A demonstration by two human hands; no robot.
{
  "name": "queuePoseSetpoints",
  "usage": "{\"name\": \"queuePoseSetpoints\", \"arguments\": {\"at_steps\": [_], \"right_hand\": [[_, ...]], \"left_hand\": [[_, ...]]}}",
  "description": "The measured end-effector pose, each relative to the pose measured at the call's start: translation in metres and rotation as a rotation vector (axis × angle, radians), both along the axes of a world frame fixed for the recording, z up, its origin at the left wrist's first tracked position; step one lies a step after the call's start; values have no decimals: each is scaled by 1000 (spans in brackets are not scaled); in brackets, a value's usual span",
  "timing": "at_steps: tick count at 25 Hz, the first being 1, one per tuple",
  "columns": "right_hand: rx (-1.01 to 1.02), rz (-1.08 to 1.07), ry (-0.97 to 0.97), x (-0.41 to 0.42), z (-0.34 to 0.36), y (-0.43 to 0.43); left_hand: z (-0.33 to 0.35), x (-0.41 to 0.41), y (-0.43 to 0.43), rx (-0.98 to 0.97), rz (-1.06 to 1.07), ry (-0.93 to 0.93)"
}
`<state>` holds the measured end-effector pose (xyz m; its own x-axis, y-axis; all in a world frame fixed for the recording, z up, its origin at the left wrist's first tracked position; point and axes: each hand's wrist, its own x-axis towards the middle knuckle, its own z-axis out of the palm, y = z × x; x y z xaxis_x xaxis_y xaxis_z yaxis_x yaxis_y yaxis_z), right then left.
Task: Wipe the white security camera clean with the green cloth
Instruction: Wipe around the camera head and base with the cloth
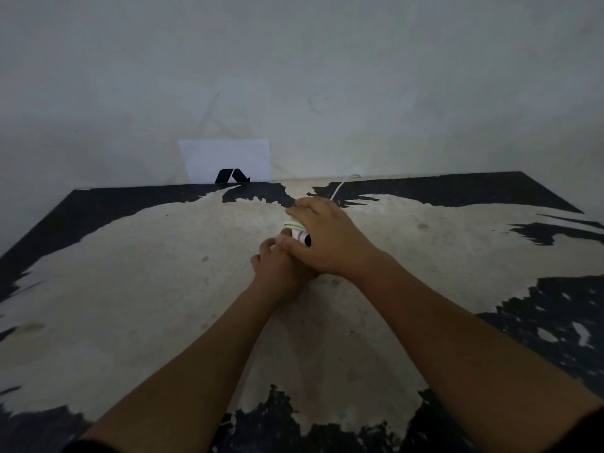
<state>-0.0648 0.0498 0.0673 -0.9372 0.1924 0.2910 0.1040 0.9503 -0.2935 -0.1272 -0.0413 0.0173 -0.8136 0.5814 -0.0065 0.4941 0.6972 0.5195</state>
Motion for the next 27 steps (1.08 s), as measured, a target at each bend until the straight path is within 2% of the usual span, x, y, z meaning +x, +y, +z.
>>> {"name": "queuePoseSetpoints", "arguments": {"at_steps": [2,5,7,9,12,14,15,17,19,23,25,27], "right_hand": [[-105,-27,-11,-10,2,4],[-402,-187,-1,-16,5,11],[-529,-266,16,-8,-5,9],[-481,-236,48,3,-16,-2],[-113,-138,157,8,-26,-16],[99,-114,117,0,-19,-15],[132,-102,60,-6,-13,-13],[27,-100,-37,-16,1,-8],[-196,-133,-72,-24,11,3],[-523,-294,7,-15,2,8],[-548,-349,66,-4,-12,-5],[-394,-292,122,7,-22,-17]], "left_hand": [[-3,-1,1,-21,11,1],[-5,-3,5,-23,37,-39],[-5,-2,5,-29,47,-53],[-2,-2,4,1,53,-82],[0,-1,4,-5,63,-43],[-2,-2,6,-90,62,2],[-3,-3,7,-106,57,8],[-6,-4,7,-86,28,11],[-8,-5,6,-51,1,-13],[-9,-2,3,31,12,-32],[-8,-3,3,27,23,-49],[-8,-3,3,30,48,-83]]}}
